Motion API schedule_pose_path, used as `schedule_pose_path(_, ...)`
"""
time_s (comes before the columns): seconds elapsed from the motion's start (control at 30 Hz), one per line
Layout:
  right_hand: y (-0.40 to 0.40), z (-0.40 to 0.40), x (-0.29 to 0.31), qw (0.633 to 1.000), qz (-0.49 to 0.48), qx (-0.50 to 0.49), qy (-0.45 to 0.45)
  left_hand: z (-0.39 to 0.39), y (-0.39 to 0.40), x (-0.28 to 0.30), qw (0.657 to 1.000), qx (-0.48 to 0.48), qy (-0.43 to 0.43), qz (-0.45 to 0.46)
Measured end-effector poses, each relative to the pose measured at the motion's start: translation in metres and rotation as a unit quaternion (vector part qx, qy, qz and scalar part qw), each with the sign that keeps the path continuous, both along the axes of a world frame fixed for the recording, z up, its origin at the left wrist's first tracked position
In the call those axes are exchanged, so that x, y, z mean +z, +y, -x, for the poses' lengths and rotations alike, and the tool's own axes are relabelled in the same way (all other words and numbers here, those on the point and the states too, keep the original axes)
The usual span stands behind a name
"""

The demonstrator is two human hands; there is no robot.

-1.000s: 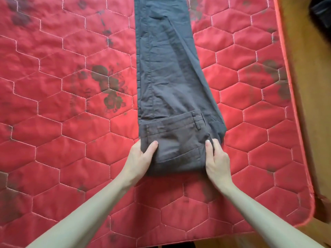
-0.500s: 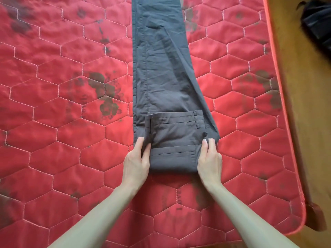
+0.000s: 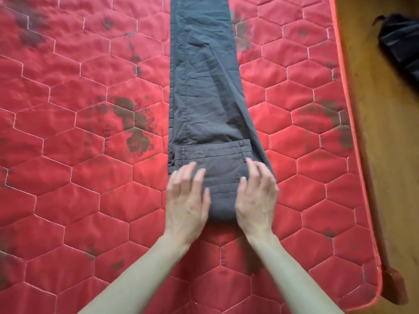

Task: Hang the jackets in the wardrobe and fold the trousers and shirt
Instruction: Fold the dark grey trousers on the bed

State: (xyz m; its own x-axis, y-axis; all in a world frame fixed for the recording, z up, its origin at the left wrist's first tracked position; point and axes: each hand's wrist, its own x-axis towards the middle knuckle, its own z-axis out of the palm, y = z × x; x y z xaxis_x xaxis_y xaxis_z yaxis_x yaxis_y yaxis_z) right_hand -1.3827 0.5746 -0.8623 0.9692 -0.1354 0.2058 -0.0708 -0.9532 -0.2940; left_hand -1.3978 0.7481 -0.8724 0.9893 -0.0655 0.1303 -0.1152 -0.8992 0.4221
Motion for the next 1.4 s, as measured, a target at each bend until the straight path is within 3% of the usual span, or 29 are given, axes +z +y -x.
schedule_pose_path(0.07,0.009,-0.01,-0.003,0.99,0.011,0.142,0.011,-0.004,-0.004,-0.006,0.993,-0.103,0.028,-0.042)
schedule_pose_path(0.13,0.008,-0.019,-0.012,0.977,0.028,0.203,0.054,-0.011,0.003,-0.013,0.987,-0.125,0.068,-0.07)
schedule_pose_path(0.27,-0.021,-0.022,-0.033,0.973,0.041,0.179,0.138,-0.023,0.024,-0.028,0.982,-0.143,0.102,-0.073)
schedule_pose_path(0.5,-0.035,-0.022,-0.036,0.962,0.037,0.229,0.146,-0.036,0.058,-0.025,0.955,-0.262,0.095,-0.098)
schedule_pose_path(0.6,-0.069,-0.031,-0.025,0.922,0.076,0.338,0.174,-0.045,0.086,-0.014,0.932,-0.324,0.084,-0.143)
schedule_pose_path(0.73,-0.12,-0.057,-0.006,0.842,0.181,0.469,0.193,-0.06,0.109,0.005,0.892,-0.382,0.057,-0.236)
schedule_pose_path(0.97,-0.146,-0.101,0.004,0.759,0.255,0.564,0.201,-0.071,0.107,0.002,0.884,-0.402,0.019,-0.238)
schedule_pose_path(1.2,-0.142,-0.125,0.004,0.756,0.278,0.567,0.171,-0.094,0.123,-0.009,0.855,-0.476,0.054,-0.199)
schedule_pose_path(1.4,-0.108,-0.124,0.0,0.794,0.231,0.542,0.148,-0.096,0.116,-0.011,0.847,-0.476,0.014,-0.236)
